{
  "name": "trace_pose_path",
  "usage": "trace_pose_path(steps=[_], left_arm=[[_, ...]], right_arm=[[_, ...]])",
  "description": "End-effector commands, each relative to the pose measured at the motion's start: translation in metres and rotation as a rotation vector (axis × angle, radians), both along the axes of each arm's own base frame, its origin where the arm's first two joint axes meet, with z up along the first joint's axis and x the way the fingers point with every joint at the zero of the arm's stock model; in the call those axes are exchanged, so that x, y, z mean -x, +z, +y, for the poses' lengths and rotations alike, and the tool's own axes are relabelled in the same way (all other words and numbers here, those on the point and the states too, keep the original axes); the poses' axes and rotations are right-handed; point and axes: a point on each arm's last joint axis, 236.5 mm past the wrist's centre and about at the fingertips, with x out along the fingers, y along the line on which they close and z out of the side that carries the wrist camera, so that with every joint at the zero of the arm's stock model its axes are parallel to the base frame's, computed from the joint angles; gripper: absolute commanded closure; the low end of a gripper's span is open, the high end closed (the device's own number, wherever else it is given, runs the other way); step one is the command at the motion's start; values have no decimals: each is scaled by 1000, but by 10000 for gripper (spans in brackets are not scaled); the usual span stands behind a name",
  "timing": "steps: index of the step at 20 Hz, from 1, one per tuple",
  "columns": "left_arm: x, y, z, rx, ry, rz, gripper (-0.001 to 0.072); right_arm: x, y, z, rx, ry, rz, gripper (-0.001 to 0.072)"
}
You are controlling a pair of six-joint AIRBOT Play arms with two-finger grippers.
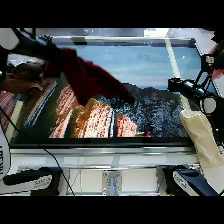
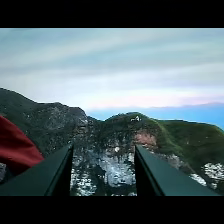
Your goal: Fold the shirts.
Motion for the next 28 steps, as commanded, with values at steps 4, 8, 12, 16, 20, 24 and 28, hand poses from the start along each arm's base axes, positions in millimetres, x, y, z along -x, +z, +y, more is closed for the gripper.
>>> trace_pose_path(steps=[4,8,12,16,20,24,28], left_arm=[[78,-185,45,-155,82,501,698],[105,-227,60,-206,106,592,697],[96,-220,70,-250,114,559,445],[73,-191,75,-259,153,465,1],[36,-130,67,-201,157,255,1],[35,-93,67,-176,160,154,1],[39,-83,67,-166,166,135,2]], right_arm=[[14,-90,88,-227,140,274,237],[5,-161,132,-434,103,437,165],[-17,-158,168,-692,138,391,165],[-24,-160,189,-937,113,436,165],[-28,-186,201,-1058,9,501,165],[-36,-200,201,-1134,-99,515,165],[-35,-208,199,-1153,-173,541,165]])
